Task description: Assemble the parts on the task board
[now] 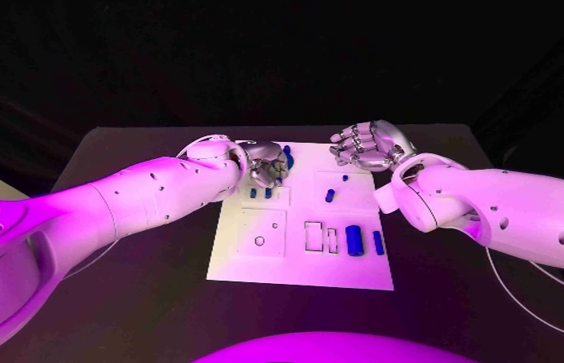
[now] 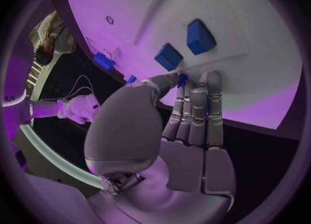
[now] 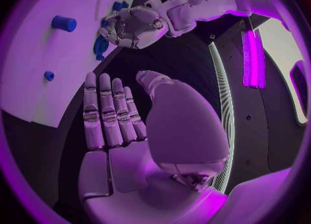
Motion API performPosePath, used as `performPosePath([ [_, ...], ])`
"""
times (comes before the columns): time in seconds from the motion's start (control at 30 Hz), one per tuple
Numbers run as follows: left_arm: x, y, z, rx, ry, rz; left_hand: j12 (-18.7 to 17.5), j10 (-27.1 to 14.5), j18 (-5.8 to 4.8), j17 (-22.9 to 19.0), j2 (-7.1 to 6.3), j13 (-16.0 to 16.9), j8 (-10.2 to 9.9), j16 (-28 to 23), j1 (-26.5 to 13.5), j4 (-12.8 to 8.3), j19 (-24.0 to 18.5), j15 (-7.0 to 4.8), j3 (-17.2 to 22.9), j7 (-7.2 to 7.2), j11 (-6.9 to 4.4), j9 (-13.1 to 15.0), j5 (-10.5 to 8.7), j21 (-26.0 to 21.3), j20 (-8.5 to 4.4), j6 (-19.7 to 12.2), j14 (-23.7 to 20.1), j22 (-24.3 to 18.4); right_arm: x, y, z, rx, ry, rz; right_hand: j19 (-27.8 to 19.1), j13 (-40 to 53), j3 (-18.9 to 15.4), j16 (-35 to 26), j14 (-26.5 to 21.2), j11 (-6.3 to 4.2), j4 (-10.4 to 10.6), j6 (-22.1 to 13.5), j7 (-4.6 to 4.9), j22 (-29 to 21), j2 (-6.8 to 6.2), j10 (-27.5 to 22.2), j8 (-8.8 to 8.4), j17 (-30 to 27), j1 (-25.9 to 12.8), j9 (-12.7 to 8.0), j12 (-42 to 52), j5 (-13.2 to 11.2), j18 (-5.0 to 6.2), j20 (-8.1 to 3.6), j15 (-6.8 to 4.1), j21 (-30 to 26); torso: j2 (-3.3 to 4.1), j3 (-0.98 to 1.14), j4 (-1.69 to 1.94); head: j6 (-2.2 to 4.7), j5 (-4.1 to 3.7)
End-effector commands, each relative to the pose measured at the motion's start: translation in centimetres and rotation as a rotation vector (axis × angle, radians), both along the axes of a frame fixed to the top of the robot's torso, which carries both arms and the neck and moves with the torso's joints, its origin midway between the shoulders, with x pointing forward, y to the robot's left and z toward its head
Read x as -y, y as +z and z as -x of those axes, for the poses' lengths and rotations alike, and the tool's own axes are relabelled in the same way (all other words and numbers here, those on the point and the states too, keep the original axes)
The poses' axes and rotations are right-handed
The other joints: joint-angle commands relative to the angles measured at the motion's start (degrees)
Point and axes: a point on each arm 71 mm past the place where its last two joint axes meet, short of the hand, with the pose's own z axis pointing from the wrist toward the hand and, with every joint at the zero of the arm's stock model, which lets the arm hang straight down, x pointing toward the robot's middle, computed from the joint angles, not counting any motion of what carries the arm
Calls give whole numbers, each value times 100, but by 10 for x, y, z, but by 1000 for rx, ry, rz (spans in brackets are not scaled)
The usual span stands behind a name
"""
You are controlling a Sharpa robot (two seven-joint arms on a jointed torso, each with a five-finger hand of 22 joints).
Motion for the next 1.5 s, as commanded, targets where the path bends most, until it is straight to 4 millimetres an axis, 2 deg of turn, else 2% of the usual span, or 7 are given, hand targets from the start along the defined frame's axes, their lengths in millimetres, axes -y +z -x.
performPosePath([
  [0.03, 0, -8, 2, -24, 9, -12, -2, 75, 80, 125, 73, -67, -28, 102, 36, -32, 1, -19, 69, -5, -12, -12, -42, 70, -36, 80, 113, 46, -2, 1, 1, 15, 22, 2, 46, -7, 34, -19, 42, 25, -15, 38, 111, -5, -11, 9, -34, -9, 18, -5, -33, 26, 79, -12, 4, 22, -1, 0, -3, -6, -4],
  [0.17, 0, -8, 2, -27, 10, -14, 66, 292, 83, 495, 168, -76, -20, 369, 133, -187, 20, -84, 173, -36, -83, -26, -49, 283, -78, 279, 424, 189, -2, 1, 1, 14, 22, 2, 46, -7, 34, -19, 42, 25, -15, 38, 111, -5, -11, 9, -34, -9, 18, -5, -33, 26, 79, -12, 4, 22, -1, -2, -1, -13, -11],
  [0.43, 1, -8, 3, -26, 13, -13, 241, 599, -68, 1189, 292, -22, -19, 777, 135, -404, 566, -190, 224, -114, -209, -23, -51, 995, -158, 591, 957, 1094, -2, 1, 1, 14, 22, 3, 46, -7, 34, -19, 42, 25, -15, 38, 111, -5, -11, 9, -34, -9, 18, -5, -33, 26, 79, -12, 4, 22, -1, -6, 8, -25, -17],
  [0.7, 0, -5, 2, 6, 19, 21, 311, 774, -153, 1450, 343, 30, 5, 909, 110, -530, 921, -261, 256, -186, -281, 41, -41, 1303, -219, 879, 1204, 1530, -2, 1, 1, 14, 23, 2, 46, -7, 34, -19, 42, 25, -15, 38, 111, -5, -11, 9, -34, -9, 18, -5, -33, 26, 79, -12, 4, 22, -3, -6, 6, -23, -14],
  [1.13, -9, 6, 2, 10, 65, 115, 279, 844, -180, 1505, 326, 43, -38, 931, 8, -546, 1043, -275, 312, -200, -291, 64, -36, 1391, -240, 1015, 1290, 1651, -2, 1, 0, 15, 21, 3, 51, -5, 42, -23, 45, 24, -13, 54, 109, -18, -9, 22, -38, -10, 9, -8, -46, 27, 79, -12, 4, 22, -6, 3, -2, -18, -18],
  [1.3, -18, 16, 2, -12, 100, 160, 243, 864, -182, 1498, 311, 34, -71, 929, -52, -530, 1054, -274, 307, -195, -289, 68, -36, 1391, -241, 1022, 1303, 1653, 0, 1, 0, 15, 17, 4, 51, -5, 42, -23, 45, 24, -13, 54, 109, -18, -9, 22, -38, -10, 9, -8, -46, 27, 79, -12, 4, 22, -14, 10, 10, -23, -27],
  [1.5, -30, 28, 4, -13, 119, 182, 233, 871, -188, 1513, 308, 31, -79, 933, -63, -527, 1077, -273, 306, -193, -288, 70, -35, 1404, -240, 1023, 1313, 1680, 1, 1, 1, 15, 14, 5, 51, -5, 42, -23, 45, 24, -13, 54, 109, -18, -9, 22, -38, -10, 9, -8, -46, 27, 79, -12, 4, 22, -10, 6, 25, -36, -15],
])
